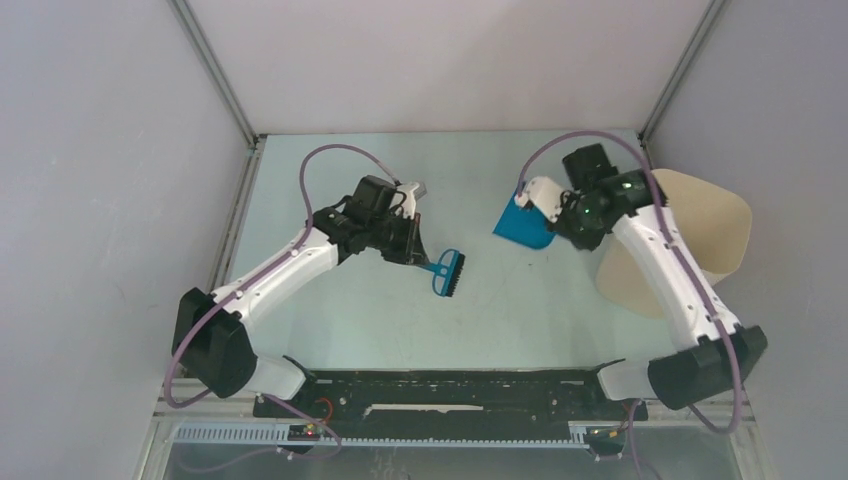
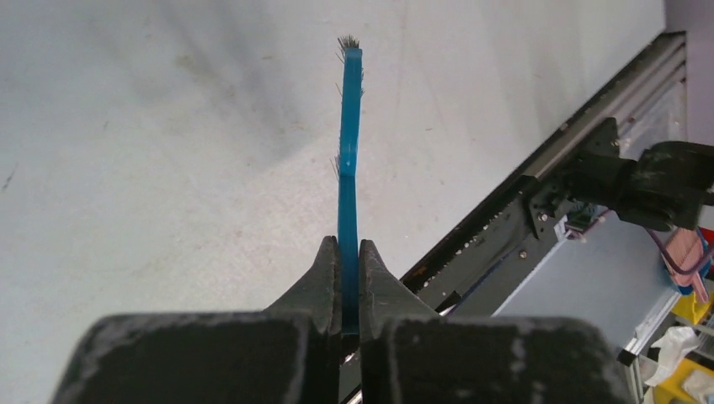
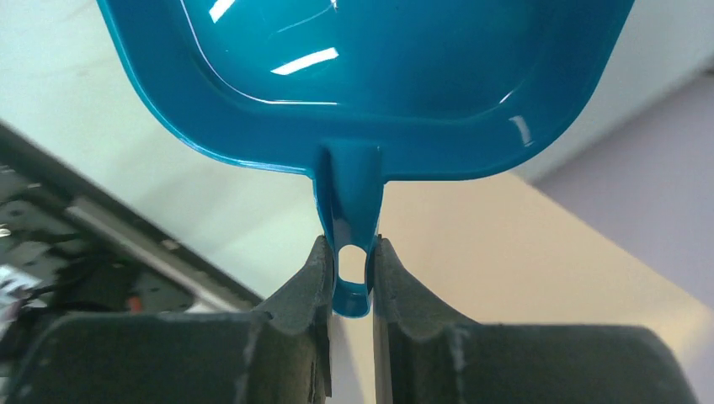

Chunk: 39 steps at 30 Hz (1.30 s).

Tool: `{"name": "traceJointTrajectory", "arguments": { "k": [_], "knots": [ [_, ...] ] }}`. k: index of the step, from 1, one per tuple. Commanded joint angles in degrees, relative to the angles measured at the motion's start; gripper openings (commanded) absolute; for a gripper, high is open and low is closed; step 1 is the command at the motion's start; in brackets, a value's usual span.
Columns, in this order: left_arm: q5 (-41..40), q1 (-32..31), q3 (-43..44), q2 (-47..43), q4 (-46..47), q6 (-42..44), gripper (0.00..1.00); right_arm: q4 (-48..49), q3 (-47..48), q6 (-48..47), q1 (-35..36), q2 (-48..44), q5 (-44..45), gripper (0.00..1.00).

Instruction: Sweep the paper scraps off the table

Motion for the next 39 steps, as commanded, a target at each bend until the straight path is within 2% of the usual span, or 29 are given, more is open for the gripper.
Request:
{"name": "traceJointTrajectory", "arguments": {
  "k": [1,8,10,12,14,18,20,22,23,24,25,28,31,32,34,35,39],
  "knots": [
    [-1.92,2.45,2.09,2.34,-2.45,-1.62,0.00,2.55,-9.67,7.55,0.33,2.33,-11.82,0.00],
    [18.42,11.36,-6.02,9.31,12.32,-15.70,0.00,6.46,-22.32,7.14,0.61,5.07,-19.13,0.02],
    [20.67,12.38,-6.99,11.70,13.86,-17.46,0.00,8.93,-26.19,6.73,1.19,5.69,-17.77,0.07],
    [20.52,12.57,-7.28,12.75,13.75,-17.31,0.02,13.42,-29.61,8.17,1.65,7.60,-14.80,0.17],
    [19.83,12.56,-6.89,13.31,12.25,-16.03,0.06,15.43,-31.21,9.02,2.28,10.07,-14.40,0.20],
    [17.18,12.44,-4.82,15.59,5.90,-11.42,0.12,18.56,-32.06,10.65,3.47,13.54,-16.00,0.22],
    [15.74,12.48,-3.85,16.55,3.57,-9.93,0.20,20.13,-32.79,10.71,4.40,14.27,-15.64,0.24],
    [14.13,12.46,-2.88,17.15,1.47,-8.42,0.23,21.96,-33.92,10.82,5.56,14.59,-13.91,0.32],
    [13.31,12.48,-2.44,17.34,0.49,-7.68,0.27,23.01,-34.65,11.05,6.07,14.43,-12.54,0.47],
    [12.17,12.48,-1.99,17.49,-0.58,-6.87,0.30,24.11,-35.14,11.35,6.40,14.18,-11.07,0.85],
    [10.93,12.48,-1.53,17.62,-1.98,-6.21,0.33,25.18,-35.57,12.11,6.54,13.70,-8.84,0.98],
    [4.79,12.48,0.80,17.45,-6.45,-3.27,0.42,27.28,-35.52,14.32,6.57,11.69,-3.80,1.00],
    [-6.48,12.48,3.96,15.76,-11.25,-0.08,0.50,28.55,-35.33,14.71,6.41,6.81,-1.49,1.00],
    [-10.15,12.53,4.64,15.08,-12.37,0.74,0.57,29.09,-35.04,14.90,6.16,5.09,-1.43,1.00],
    [-14.82,12.64,5.89,13.91,-13.84,2.33,0.92,30.73,-33.86,15.63,5.34,1.34,-2.30,1.00],
    [-16.44,12.66,6.34,13.37,-14.26,2.96,0.99,31.85,-33.35,16.14,4.69,-0.53,-3.18,1.00],
    [-23.29,12.64,7.50,10.05,-13.86,4.37,1.00,38.56,-30.56,21.45,0.04,-5.63,-8.21,1.00]
  ]
}}
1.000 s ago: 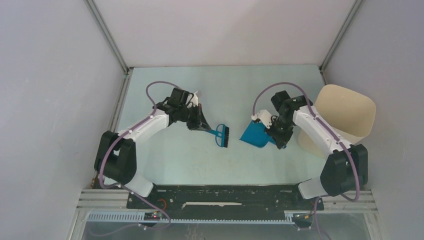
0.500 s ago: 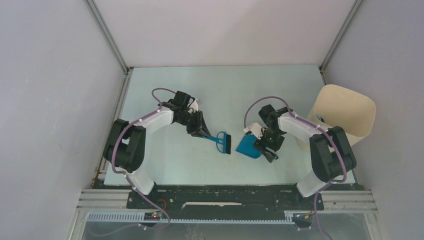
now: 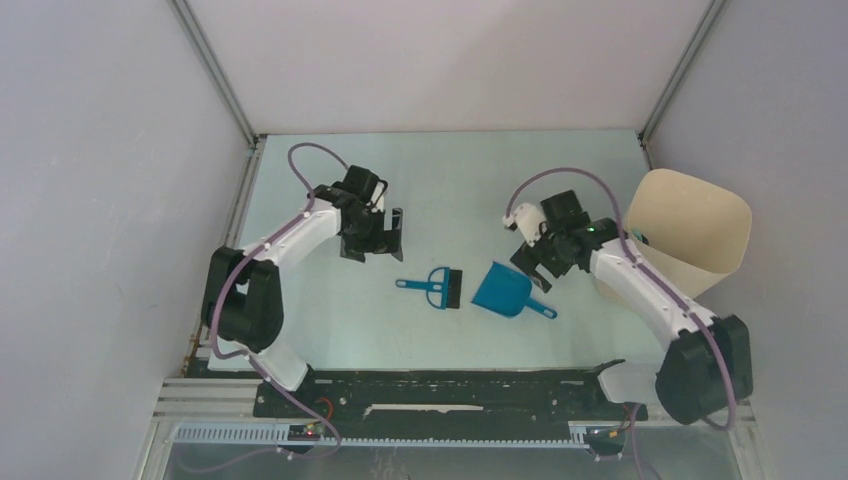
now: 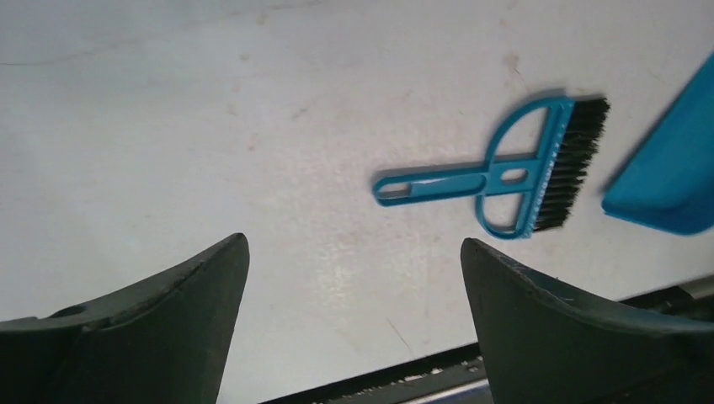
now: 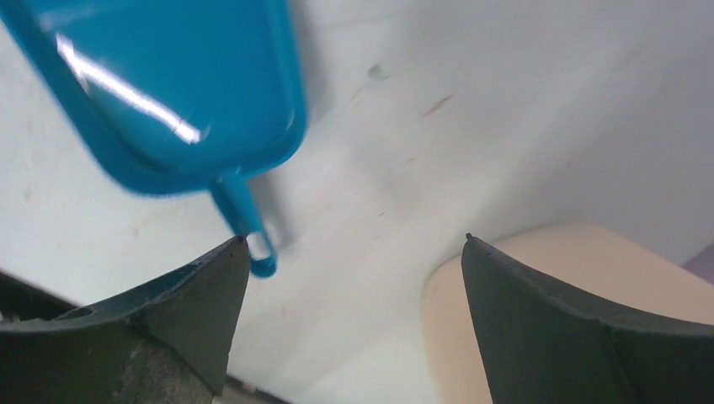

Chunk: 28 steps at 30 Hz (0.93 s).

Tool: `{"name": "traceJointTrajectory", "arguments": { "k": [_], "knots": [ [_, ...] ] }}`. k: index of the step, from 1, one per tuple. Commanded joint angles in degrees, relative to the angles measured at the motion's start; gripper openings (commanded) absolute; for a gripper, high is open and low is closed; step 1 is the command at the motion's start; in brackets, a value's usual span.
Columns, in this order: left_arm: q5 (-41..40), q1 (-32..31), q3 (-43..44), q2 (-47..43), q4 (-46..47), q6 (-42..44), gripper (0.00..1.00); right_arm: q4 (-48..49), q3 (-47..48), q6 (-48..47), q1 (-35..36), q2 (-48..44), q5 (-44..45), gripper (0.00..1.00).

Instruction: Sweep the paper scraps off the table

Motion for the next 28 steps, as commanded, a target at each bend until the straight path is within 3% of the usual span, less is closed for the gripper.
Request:
{"name": "traceJointTrajectory", "arguments": {
  "k": [1,7,11,17,23,28],
  "knots": [
    [-12.00,0.04,2.45,-7.25,-0.73,4.08,1.00,10.07,4.40,8.41,-4.73,-4.36,-3.35,1.00],
    [-13.72,0.01,-0.48,-18.06,8.37,3.03,1.00,8.72,14.40,15.33,-3.18,5.21,-2.84,1.00],
    [-15.00,0.02,-1.63,-25.39,14.10,3.45,1.00,18.33,15.78,24.87,-8.01,1.05,-16.93,1.00],
    [-21.49,0.02,-10.23,-36.29,25.10,7.18,1.00,22.71,15.92,27.56,-9.11,-3.01,-16.74,1.00],
    [-19.65,0.03,-12.87,-35.52,26.10,7.93,1.00,31.44,13.11,30.44,-11.11,-11.95,-22.13,1.00],
    [-17.32,0.01,-11.94,-33.54,24.93,7.62,1.00,33.88,9.12,33.33,-11.23,-11.61,-24.59,1.00]
  ]
}}
